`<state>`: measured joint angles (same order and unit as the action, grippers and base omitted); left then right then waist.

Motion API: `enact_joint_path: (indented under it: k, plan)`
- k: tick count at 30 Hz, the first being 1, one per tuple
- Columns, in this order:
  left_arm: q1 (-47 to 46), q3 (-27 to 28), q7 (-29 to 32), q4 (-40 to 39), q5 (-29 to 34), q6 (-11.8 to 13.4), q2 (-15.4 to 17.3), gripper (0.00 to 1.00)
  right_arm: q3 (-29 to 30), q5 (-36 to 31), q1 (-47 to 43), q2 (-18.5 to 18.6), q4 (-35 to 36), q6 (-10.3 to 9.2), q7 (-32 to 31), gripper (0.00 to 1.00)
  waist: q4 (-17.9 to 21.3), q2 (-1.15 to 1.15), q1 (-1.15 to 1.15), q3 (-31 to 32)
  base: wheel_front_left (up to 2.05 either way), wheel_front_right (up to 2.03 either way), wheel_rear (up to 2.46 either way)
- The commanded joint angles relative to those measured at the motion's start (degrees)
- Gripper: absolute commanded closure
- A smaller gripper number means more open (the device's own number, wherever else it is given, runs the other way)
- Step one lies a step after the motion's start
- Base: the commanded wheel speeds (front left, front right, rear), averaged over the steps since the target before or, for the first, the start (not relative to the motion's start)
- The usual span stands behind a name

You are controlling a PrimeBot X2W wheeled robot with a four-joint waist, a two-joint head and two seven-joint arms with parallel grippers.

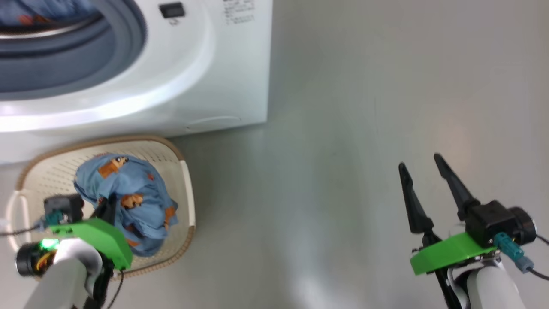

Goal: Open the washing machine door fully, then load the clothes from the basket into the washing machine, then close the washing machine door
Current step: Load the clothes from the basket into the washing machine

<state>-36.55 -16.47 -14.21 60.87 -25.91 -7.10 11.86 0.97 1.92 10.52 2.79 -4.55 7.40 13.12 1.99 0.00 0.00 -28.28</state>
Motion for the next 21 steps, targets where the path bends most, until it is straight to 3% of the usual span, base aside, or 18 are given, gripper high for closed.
enact_joint_path:
  k: [1, 21]
  plan:
    - [3.35, 2.25, -0.77, -2.74, 0.73, 0.66, 2.54, 1.0, -1.32, -0.34, -1.98, 0.09, 0.77, 0.09, -0.08, 0.0, -3.16, 0.0, 0.0, 5.65, 0.0, 0.0, 0.0]
    - [24.73, 10.18, -0.78, -28.33, 5.06, 3.72, -0.89, 1.0, -1.26, 0.64, -7.66, 0.09, -0.46, 0.09, -1.05, 0.0, -7.64, 0.0, 0.0, 20.03, 0.0, 0.0, 0.0]
